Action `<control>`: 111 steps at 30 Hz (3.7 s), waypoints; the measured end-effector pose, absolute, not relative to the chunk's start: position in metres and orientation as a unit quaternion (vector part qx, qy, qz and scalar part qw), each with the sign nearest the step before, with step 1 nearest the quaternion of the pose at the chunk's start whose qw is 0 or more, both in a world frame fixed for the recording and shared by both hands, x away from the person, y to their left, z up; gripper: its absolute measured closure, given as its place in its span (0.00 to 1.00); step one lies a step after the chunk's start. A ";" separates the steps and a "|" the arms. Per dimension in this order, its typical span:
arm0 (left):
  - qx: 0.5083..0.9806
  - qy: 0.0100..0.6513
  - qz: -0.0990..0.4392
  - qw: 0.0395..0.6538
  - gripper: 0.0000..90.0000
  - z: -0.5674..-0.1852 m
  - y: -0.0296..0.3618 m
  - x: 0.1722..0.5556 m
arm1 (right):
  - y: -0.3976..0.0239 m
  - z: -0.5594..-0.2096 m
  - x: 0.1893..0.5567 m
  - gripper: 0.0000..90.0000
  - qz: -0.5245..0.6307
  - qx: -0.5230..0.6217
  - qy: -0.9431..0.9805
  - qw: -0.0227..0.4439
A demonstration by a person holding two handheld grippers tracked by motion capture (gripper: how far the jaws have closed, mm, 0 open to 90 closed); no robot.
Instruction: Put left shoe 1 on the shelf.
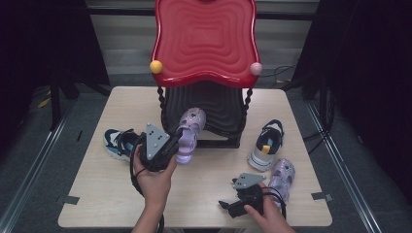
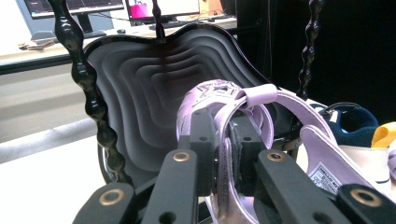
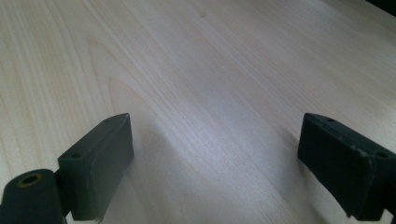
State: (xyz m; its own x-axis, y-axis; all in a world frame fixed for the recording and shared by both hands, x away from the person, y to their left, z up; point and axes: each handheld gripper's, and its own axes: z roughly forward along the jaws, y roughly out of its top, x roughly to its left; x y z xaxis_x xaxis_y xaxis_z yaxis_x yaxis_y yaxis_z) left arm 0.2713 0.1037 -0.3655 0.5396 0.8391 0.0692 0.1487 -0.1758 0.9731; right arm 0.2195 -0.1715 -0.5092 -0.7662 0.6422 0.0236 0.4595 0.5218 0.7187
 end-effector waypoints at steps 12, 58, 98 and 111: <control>0.679 0.360 0.338 0.543 0.91 -0.364 0.096 0.285 | -0.172 -0.509 0.220 0.11 0.371 0.319 0.863 0.123; 0.620 0.392 0.368 0.572 0.91 -0.371 0.063 0.342 | -0.171 -0.509 0.220 0.11 0.372 0.319 0.863 0.122; 0.589 0.417 0.415 0.554 0.91 -0.388 0.038 0.381 | -0.172 -0.509 0.220 0.11 0.372 0.318 0.863 0.124; 0.571 0.425 0.424 0.560 0.91 -0.399 0.030 0.392 | -0.172 -0.509 0.220 0.11 0.371 0.318 0.863 0.124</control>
State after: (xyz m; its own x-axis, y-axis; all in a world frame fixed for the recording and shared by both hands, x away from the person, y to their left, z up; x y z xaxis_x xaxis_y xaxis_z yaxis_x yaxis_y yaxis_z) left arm 0.3919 0.0298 -0.3988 0.2793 0.9602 0.0091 0.0109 -0.0126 0.9999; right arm 0.2196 -0.1715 -0.5093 -0.7666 0.6417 0.0232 0.4581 0.5212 0.7201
